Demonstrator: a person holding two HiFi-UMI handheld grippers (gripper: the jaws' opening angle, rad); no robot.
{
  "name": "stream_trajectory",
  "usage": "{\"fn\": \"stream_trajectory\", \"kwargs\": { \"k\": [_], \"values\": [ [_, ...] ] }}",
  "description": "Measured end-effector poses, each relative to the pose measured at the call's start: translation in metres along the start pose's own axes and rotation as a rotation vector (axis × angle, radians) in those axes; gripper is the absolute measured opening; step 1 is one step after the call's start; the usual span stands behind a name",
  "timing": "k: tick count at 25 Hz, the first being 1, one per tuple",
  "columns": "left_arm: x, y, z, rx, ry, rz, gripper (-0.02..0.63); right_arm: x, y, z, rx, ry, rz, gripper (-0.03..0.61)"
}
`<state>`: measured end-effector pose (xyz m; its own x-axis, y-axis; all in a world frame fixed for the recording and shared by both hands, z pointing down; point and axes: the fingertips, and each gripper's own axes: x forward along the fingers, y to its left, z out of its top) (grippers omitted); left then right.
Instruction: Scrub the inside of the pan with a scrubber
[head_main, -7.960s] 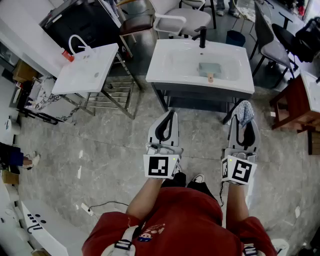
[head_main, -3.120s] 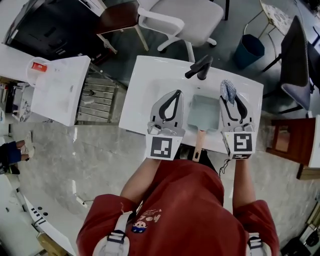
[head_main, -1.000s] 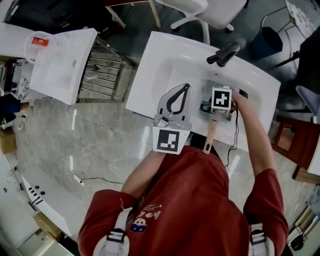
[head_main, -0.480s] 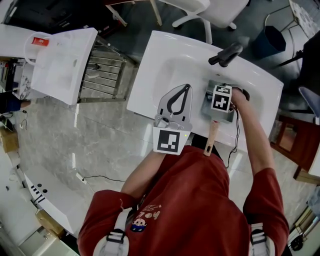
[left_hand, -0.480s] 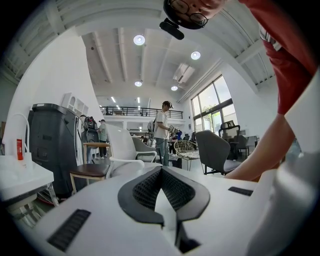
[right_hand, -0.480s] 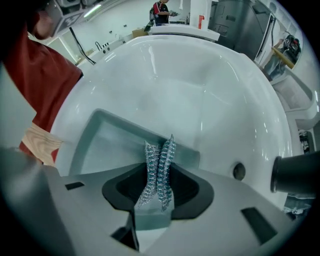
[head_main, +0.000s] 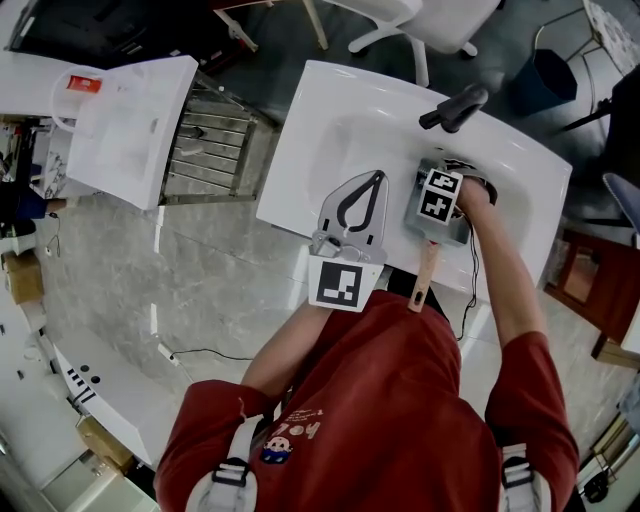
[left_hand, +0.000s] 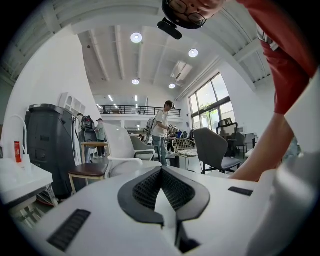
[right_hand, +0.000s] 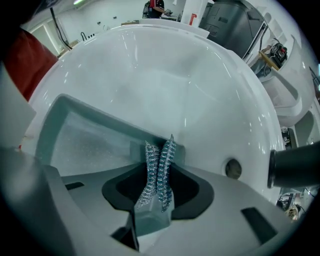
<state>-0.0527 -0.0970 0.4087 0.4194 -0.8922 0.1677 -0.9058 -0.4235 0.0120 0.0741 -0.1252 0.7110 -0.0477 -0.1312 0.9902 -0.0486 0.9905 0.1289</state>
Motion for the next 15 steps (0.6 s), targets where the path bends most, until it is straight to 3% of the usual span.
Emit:
{"fn": "stream_trajectory", "kwargs": {
  "k": [8,12,15],
  "values": [
    [-0.002,-0.006,0.003,-0.005,-0.006,-0.007,0.014,-0.009,0.001,-0.006,0.060,-0.015,0.033,0.153],
    [-0.003,-0.006,0.002,-0.009,-0.003,-0.008,0.014,-0.042,0.002,-0.015,0.125,-0.074,0.097,0.153],
    [-0.003,-0.009,0.001,-0.012,-0.009,-0.016,0.014,-0.067,0.019,-0.019,0.116,-0.085,0.194,0.155]
  ]
}}
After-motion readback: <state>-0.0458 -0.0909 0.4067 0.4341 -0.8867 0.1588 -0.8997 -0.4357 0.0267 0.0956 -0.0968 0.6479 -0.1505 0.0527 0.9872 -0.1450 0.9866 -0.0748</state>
